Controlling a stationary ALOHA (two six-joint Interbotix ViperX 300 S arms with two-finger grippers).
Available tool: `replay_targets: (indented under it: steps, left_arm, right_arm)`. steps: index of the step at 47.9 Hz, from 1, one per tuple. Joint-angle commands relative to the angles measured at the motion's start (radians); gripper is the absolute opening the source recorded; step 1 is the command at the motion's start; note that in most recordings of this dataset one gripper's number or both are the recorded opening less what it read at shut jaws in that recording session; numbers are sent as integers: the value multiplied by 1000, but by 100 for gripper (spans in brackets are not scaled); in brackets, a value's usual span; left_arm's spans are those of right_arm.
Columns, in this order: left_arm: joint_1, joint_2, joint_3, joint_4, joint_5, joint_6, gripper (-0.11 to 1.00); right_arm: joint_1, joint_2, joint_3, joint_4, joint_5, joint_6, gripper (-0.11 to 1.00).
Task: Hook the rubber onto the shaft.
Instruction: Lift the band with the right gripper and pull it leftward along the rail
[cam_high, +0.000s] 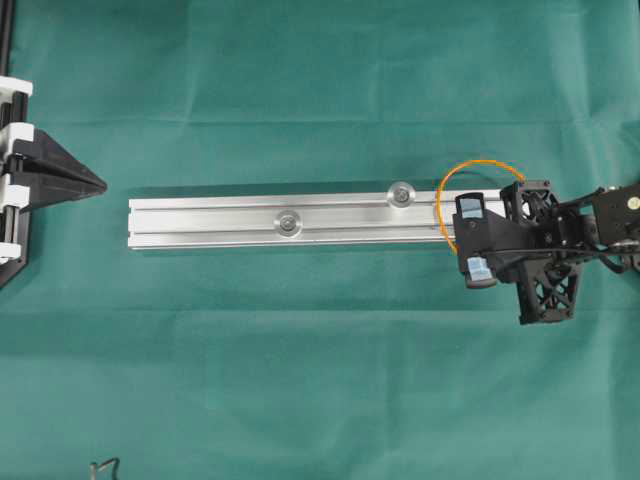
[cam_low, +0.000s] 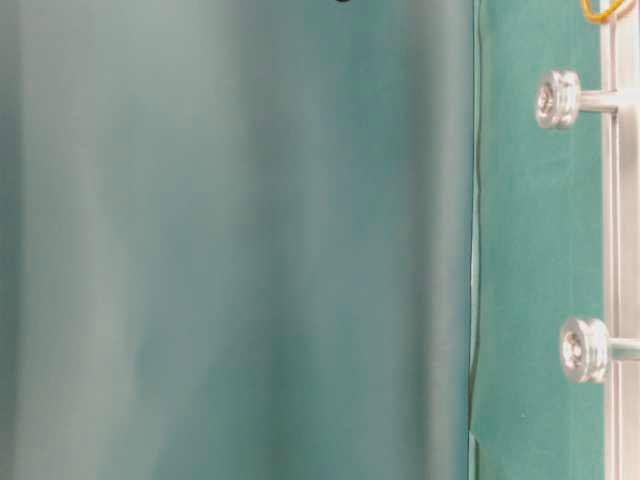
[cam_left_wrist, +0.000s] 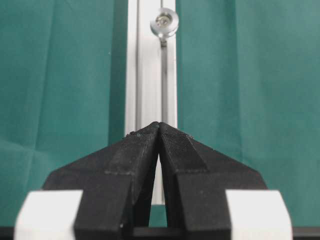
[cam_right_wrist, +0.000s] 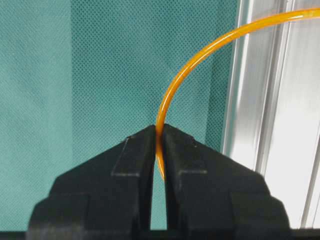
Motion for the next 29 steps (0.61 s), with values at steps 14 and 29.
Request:
replay_targets:
  steps: [14,29]
  left_arm:
    - [0,8,-29,3,-8,2,2]
    - [0,8,-31,3,-9,2,2]
  right_arm:
    - [2,-54,-52,0,89,0,7]
    - [2,-146,-94,-3,204,0,7]
